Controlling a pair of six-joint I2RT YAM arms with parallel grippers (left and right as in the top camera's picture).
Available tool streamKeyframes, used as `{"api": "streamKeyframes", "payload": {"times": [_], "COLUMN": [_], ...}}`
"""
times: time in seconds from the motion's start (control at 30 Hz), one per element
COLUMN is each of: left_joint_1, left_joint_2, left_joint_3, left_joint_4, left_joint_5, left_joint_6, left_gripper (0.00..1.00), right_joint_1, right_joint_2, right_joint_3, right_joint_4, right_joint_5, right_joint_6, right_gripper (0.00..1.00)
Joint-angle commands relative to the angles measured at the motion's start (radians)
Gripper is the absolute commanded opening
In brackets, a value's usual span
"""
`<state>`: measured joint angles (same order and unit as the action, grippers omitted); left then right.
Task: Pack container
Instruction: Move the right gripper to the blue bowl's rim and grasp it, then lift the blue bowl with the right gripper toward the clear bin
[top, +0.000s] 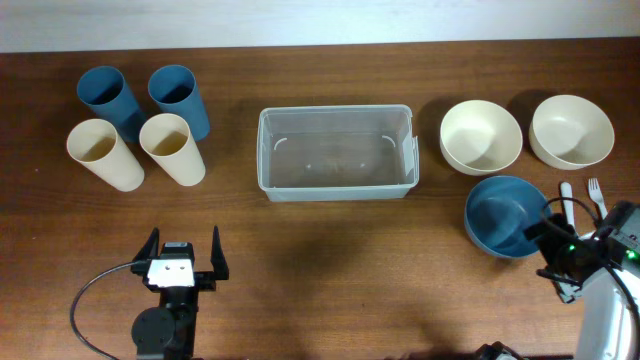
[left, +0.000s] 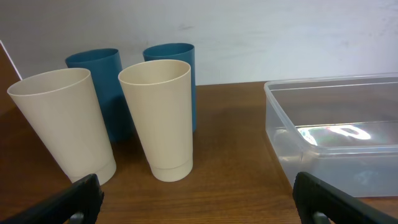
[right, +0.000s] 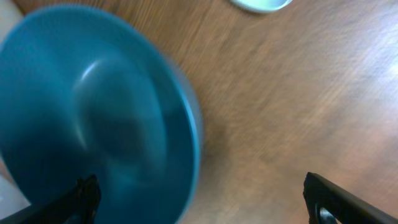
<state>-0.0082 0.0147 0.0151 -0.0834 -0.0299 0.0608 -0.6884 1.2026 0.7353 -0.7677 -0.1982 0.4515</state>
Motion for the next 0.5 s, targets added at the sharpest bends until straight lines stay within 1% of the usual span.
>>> {"api": "streamKeyframes", "payload": {"times": [0.0,0.2,0.4,0.47], "left_joint_1": [-0.002,-0.002,-0.002,-0.002], "left_joint_2": [-0.007,-0.007,-0.007,-0.007], "left_joint_3": [-0.006,-0.006,-0.006,-0.006], "left_joint_4": [0.0,0.0,0.0,0.0], "left_joint_5": [0.011,0.011,0.011,0.011], "left_joint_6": [0.012,0.012,0.012,0.012], "left_gripper": [1.0,1.0,0.99,0.99], "right_joint_1": [-0.006,-0.006,-0.006,-0.006], "right_joint_2": [0.029,0.109,0.213,0.241], "right_joint_3": [-0.03,-0.032,-0.032,-0.032], "right_joint_4": [0.039,0.105,0.142,0.155], "right_joint_5": [-0.081,-0.083,-0.08,-0.08], "right_joint_6": [-0.03,-0.077,-0.078,-0.078], "right_gripper": [0.99,0.99,0.99,0.95]}}
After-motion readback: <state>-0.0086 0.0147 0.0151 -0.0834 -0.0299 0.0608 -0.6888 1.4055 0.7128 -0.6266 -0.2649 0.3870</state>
